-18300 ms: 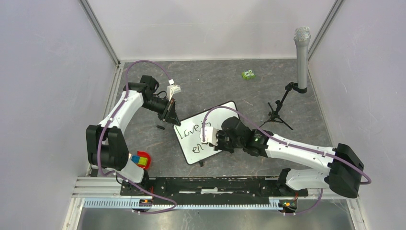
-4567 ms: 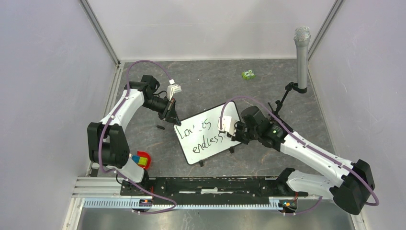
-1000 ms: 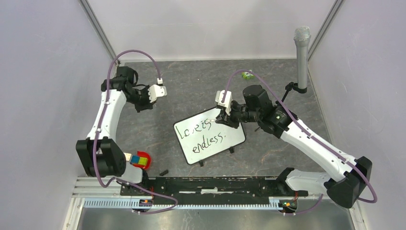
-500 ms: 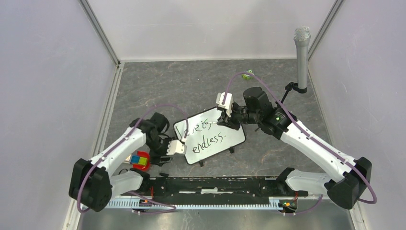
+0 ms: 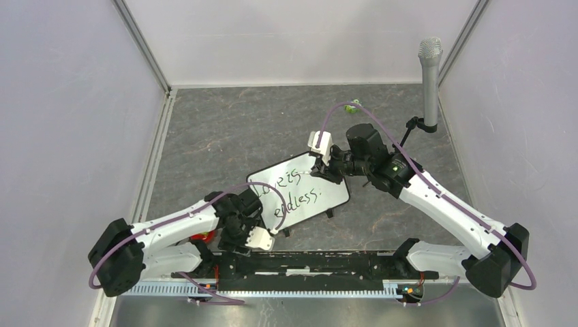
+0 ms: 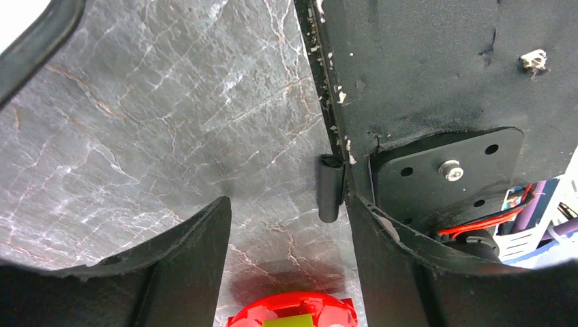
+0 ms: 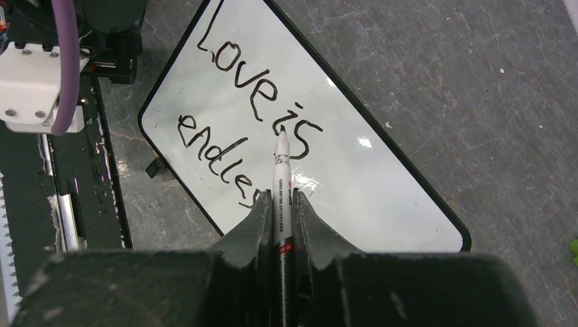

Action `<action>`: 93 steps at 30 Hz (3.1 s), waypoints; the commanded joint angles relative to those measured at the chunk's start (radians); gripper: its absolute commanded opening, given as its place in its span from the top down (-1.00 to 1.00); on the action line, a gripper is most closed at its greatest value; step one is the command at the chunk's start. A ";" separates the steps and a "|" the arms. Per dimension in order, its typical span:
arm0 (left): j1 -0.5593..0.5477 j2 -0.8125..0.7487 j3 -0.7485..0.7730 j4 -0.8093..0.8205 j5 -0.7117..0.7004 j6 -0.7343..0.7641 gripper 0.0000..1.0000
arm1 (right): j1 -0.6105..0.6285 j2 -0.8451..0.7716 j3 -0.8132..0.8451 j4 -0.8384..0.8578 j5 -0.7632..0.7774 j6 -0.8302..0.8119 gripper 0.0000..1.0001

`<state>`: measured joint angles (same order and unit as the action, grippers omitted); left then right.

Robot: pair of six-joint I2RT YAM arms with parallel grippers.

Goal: Write a sentence on the whiteboard
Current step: Pick up the pen cap from the corner of the board, then insert the whiteboard marker without the cap into the pen cap.

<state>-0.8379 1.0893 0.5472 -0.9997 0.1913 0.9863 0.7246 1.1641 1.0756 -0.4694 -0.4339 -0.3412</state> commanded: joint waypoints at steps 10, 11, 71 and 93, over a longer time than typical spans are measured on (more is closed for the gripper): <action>-0.154 0.030 -0.025 0.131 -0.159 -0.179 0.05 | -0.005 0.003 0.003 0.006 0.021 -0.010 1.00; -0.153 0.020 -0.031 0.155 -0.187 -0.192 0.15 | -0.005 0.003 0.000 0.006 0.021 -0.010 1.00; 0.770 0.021 0.648 0.673 0.518 -2.015 0.96 | 0.043 0.042 0.255 0.232 0.315 -0.077 1.00; 0.795 0.037 0.307 1.387 0.658 -2.665 0.95 | 0.463 0.036 -0.012 0.762 0.807 -0.613 1.00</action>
<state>-0.0139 1.1248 0.8722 0.3202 0.8364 -1.6314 1.1679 1.1835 1.0298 0.2195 0.3134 -0.9199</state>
